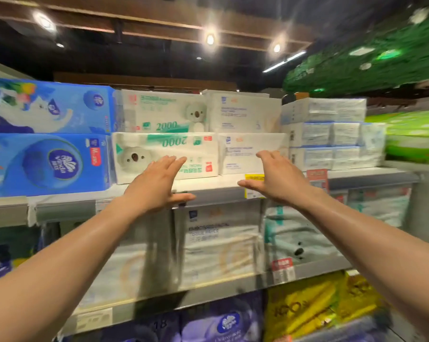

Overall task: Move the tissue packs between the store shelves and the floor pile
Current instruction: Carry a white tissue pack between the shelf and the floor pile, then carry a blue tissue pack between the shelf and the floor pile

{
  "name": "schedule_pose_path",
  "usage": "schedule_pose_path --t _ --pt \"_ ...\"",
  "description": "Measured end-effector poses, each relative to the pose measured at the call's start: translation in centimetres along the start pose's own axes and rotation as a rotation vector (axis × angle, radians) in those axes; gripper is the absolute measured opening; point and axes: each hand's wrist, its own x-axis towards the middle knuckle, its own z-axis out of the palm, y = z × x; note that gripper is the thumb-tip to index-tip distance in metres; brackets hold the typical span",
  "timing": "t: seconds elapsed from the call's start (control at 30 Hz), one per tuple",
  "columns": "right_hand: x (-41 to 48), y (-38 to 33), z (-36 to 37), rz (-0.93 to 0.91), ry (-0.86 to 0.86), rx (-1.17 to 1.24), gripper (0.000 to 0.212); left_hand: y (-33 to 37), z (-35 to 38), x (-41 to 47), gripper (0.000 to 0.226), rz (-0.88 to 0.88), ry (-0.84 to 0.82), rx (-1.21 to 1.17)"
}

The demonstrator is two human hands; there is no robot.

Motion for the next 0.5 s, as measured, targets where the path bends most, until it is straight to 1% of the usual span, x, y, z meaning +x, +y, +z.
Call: schedule_pose_path --t 0.13,0.27,0.4,0.5 --pt "-5.4 4.5 -3.2 0.067 0.005 -0.035 0.090 7.2 -0.4 -0.1 0.109 0.139 0.033 -0.066" --pt "-12.4 11.0 -6.6 0.138 -0.008 -0.055 0.089 17.2 0.8 0.5 0.110 0.311 0.016 -0.132" --pt "-20.2 18.9 -11.4 0.234 -0.023 -0.149 0.098 29.8 1.5 0.8 0.096 0.478 0.024 -0.231" --pt "-26.0 25.1 -15.1 0.300 -0.048 -0.199 0.097 39.2 2.4 0.7 0.095 0.571 0.021 -0.289"
